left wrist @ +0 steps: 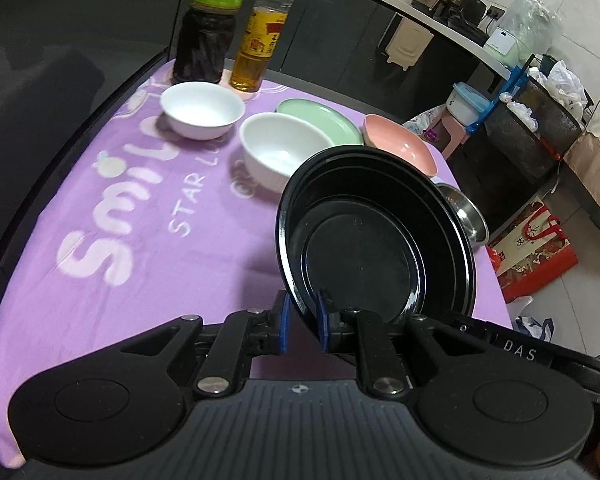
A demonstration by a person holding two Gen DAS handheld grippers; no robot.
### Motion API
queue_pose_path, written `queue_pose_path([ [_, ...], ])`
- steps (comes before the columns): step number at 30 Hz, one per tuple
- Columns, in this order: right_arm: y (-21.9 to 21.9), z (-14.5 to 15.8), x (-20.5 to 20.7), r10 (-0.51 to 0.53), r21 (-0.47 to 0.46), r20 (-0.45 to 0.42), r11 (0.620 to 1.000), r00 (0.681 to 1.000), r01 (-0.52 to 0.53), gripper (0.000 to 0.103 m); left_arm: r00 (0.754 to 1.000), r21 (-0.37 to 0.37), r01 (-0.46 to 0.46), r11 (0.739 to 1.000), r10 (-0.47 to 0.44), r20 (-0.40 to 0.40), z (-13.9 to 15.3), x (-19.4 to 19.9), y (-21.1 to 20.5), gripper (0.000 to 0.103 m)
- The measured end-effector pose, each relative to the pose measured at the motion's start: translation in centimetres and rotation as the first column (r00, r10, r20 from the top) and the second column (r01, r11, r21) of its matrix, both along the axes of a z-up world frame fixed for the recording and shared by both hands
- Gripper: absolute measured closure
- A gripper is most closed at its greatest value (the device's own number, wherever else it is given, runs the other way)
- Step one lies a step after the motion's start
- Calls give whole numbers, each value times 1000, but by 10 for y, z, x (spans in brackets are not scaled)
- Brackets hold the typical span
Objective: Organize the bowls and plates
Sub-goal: 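Carry the black bowl with both grippers and lower it onto the cloth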
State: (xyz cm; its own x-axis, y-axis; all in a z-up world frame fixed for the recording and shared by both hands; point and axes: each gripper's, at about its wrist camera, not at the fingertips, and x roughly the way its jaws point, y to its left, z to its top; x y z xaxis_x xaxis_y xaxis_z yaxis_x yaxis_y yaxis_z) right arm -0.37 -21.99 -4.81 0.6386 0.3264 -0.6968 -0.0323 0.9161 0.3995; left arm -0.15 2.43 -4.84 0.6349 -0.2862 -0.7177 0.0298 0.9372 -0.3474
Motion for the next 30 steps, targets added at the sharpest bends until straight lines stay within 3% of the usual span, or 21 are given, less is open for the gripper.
queue_pose_path([
  [16, 20, -7, -31, 43, -9, -21, 999, 999, -43, 83, 1000, 5, -13, 1000, 13, -1, -6, -36, 18, 89],
  [30, 22, -16, -39, 57, -7, -45, 998, 997, -57, 83, 999, 13, -18, 1000, 19, -36, -15, -42, 20, 89],
])
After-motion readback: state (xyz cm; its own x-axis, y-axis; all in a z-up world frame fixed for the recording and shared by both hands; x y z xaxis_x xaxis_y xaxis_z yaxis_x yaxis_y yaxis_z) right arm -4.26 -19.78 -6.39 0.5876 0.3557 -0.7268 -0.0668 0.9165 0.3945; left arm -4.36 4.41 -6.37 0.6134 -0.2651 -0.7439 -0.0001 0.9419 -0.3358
